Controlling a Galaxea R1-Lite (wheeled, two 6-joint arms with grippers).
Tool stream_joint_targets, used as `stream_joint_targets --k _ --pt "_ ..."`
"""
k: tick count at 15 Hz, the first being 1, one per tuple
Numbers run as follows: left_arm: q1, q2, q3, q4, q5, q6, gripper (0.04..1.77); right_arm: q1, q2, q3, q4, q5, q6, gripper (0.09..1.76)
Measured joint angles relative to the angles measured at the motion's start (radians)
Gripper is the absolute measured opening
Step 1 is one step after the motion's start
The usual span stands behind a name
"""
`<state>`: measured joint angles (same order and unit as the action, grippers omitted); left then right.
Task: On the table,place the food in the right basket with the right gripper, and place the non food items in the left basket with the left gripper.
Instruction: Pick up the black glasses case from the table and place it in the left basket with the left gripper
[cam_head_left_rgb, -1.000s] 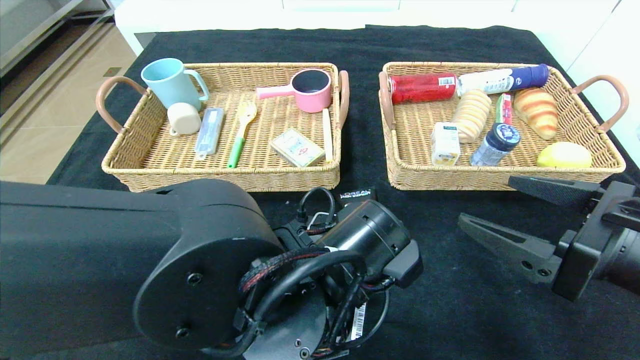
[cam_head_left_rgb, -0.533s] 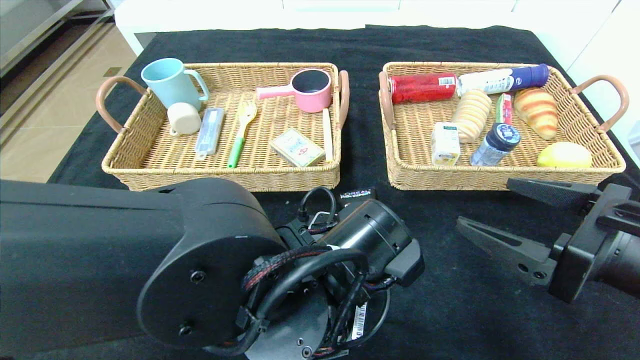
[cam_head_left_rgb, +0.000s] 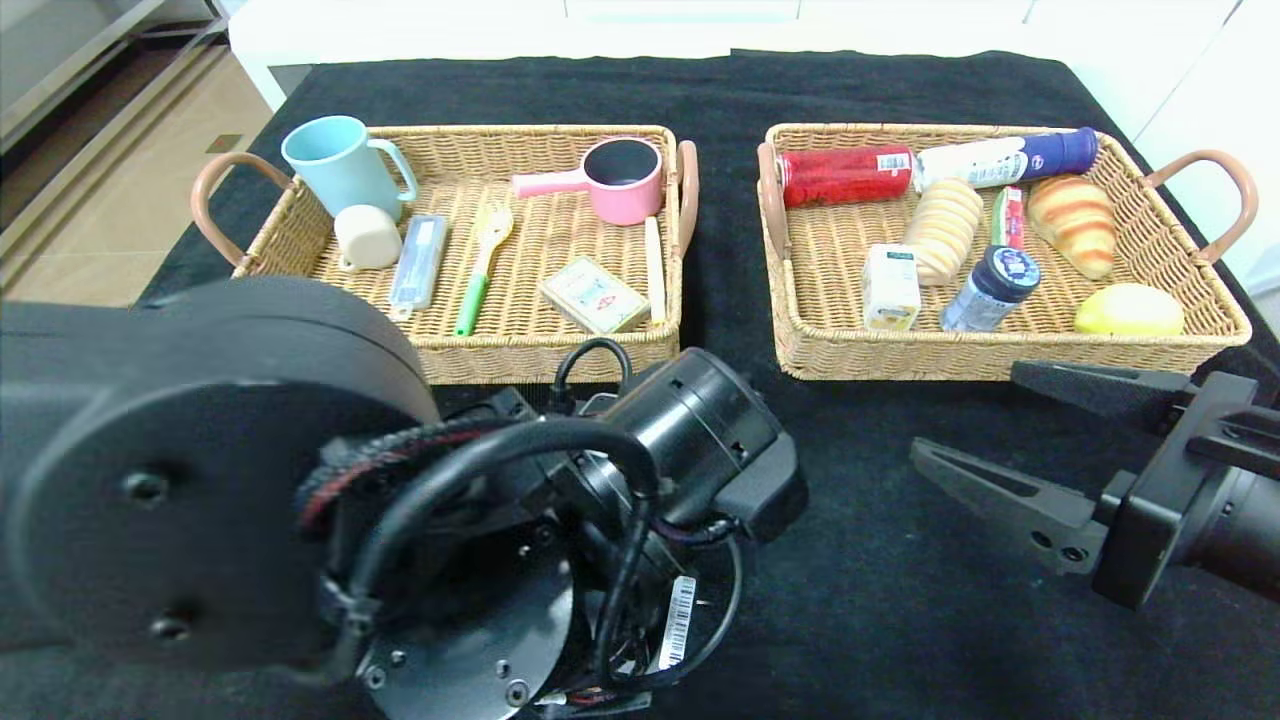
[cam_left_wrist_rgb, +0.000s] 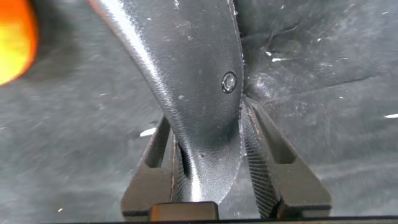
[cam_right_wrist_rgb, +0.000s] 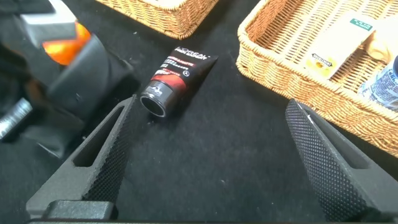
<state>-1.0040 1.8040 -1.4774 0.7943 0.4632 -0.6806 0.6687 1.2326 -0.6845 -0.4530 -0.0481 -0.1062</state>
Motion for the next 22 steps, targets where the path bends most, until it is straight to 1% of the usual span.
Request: stream_joint_targets --k 3,5,10,13,16,20,22 --pt "0.006 -0.059 -0.002 0.002 0.001 0.019 0.63 0.002 0.005 0.001 0.0 0.0 0.0 1.71" --pt "0.014 -0.097 -0.004 -0.008 0.007 0.058 0.6 0.002 0.01 0.002 0.0 0.0 0.0 1.71" --pt "0.06 -0.16 -0.078 -0.033 0.01 0.138 0.56 0.002 0.016 0.002 0.0 -0.001 0.0 1.71" --pt "0.114 -0.172 -0.136 -0.07 0.001 0.189 0.55 0.001 0.02 0.004 -0.001 0.0 0.0 1.71" --pt "0.176 -0.172 -0.21 -0.119 -0.01 0.269 0.53 -0.001 0.023 0.005 -0.001 -0.001 0.0 1.71" --pt "0.263 -0.157 -0.259 -0.211 -0.072 0.342 0.53 -0.006 0.026 0.006 -0.002 -0.001 -0.001 1.71" --pt "0.305 -0.144 -0.268 -0.291 -0.095 0.371 0.53 -0.006 0.025 0.005 -0.003 0.0 -0.001 1.71"
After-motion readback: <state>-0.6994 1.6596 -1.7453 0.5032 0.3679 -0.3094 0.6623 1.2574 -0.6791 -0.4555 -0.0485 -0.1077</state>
